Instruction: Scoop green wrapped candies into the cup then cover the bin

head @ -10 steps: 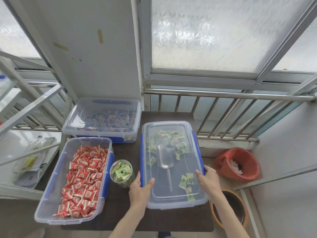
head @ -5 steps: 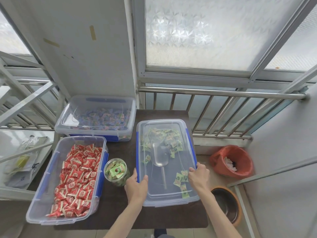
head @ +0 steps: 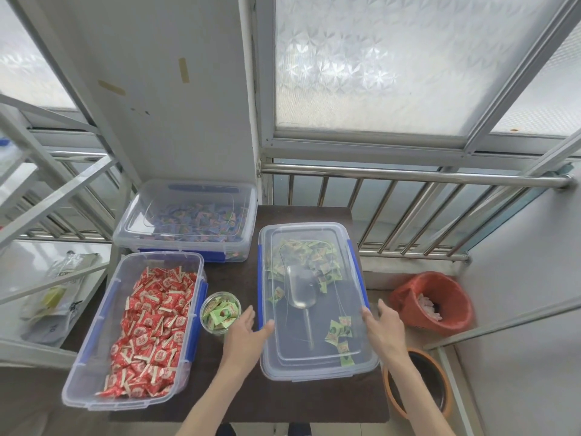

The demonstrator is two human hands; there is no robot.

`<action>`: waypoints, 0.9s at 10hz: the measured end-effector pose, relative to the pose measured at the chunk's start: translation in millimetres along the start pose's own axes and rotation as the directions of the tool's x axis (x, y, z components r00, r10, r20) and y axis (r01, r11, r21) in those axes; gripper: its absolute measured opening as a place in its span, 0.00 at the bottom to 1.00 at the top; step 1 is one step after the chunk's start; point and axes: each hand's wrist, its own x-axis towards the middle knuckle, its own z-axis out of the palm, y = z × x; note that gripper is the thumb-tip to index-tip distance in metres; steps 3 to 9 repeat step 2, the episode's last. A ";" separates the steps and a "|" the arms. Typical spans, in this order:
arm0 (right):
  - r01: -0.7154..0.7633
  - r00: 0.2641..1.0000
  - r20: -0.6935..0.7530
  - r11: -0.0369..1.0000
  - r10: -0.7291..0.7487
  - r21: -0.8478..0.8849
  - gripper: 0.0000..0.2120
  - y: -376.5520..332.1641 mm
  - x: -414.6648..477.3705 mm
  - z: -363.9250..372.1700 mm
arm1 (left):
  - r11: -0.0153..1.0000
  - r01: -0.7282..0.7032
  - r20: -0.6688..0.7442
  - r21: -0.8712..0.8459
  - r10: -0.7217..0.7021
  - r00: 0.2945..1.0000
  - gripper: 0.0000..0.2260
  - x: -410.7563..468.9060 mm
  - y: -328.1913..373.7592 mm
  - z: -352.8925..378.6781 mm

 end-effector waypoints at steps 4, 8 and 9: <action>0.009 0.999 -0.048 0.999 -0.007 0.034 0.24 -4.7 -3.4 -29.4 | 0.990 -0.140 -0.027 -0.031 0.139 0.990 0.21 -23.5 22.6 -50.8; 0.009 0.999 -0.048 0.999 -0.007 0.034 0.24 -4.7 -3.4 -29.4 | 0.990 -0.140 -0.027 -0.031 0.139 0.990 0.21 -23.5 22.6 -50.8; 0.009 0.999 -0.048 0.999 -0.007 0.034 0.24 -4.7 -3.4 -29.4 | 0.990 -0.140 -0.027 -0.031 0.139 0.990 0.21 -23.5 22.6 -50.8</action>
